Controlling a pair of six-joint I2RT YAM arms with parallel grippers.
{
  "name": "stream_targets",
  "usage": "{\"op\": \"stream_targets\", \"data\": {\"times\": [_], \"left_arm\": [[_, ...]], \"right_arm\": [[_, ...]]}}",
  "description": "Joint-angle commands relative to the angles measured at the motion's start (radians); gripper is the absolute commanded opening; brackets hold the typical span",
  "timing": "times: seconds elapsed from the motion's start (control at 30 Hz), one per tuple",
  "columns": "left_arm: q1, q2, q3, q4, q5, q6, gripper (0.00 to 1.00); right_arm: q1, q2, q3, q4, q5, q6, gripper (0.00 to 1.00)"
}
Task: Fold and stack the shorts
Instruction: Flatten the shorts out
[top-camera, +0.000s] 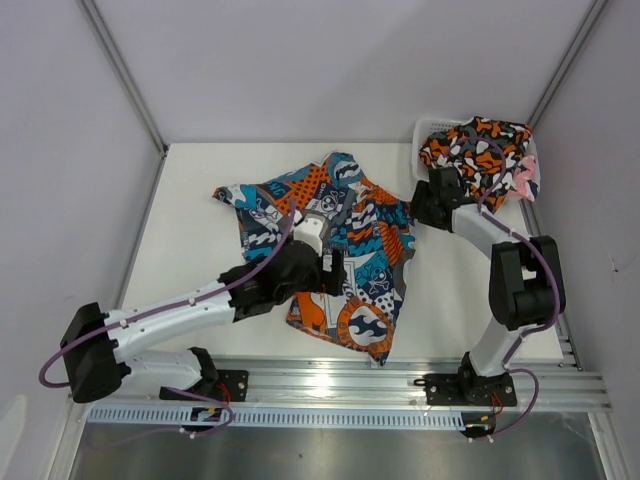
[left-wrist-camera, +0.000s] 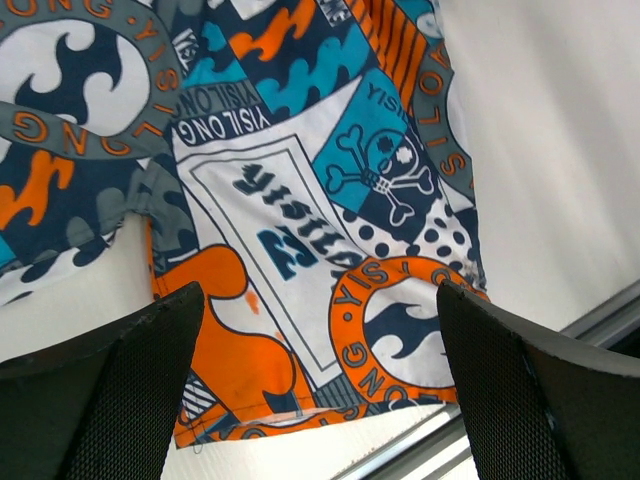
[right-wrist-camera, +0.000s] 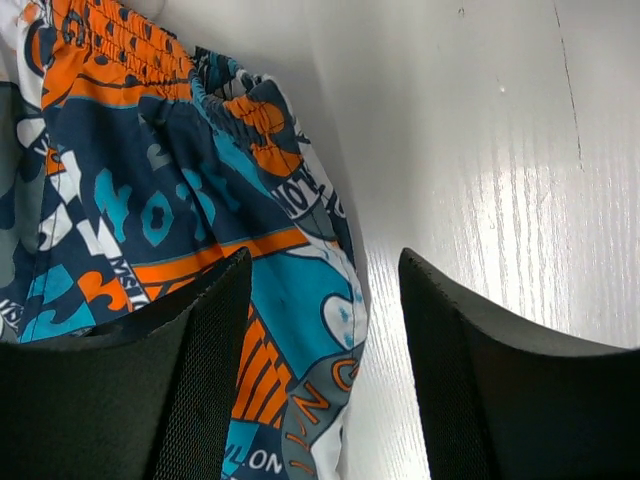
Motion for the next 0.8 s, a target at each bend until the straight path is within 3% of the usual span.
{"op": "stream_targets", "data": {"times": [0.0, 0.2, 0.53, 0.6, 0.73, 0.77], "left_arm": [[-0.04, 0.016, -0.002, 0.011, -0.052, 0.001, 0.99], [-0.078, 0.057, 0.017, 0.01, -0.049, 0.021, 0.99], [-0.104, 0.088, 0.047, -0.007, -0.055, 0.048, 0.99], [-0.112, 0.098, 0.052, -0.005, -0.055, 0.058, 0.99], [-0.138, 0.132, 0.081, -0.005, -0.058, 0.079, 0.99], [-0.156, 0.14, 0.087, -0.008, -0.063, 0.091, 0.99]], "right_arm": [[-0.018, 0.011, -0.023, 0.164, -0.025, -0.01, 0.62], [-0.027, 0.086, -0.014, 0.294, -0.071, -0.009, 0.61], [-0.03, 0.23, 0.084, 0.313, -0.117, 0.005, 0.52], [-0.027, 0.232, 0.075, 0.336, -0.112, 0.006, 0.47], [-0.026, 0.217, 0.06, 0.348, -0.103, 0.002, 0.26], [-0.026, 0.209, 0.046, 0.354, -0.073, 0.002, 0.12]]}}
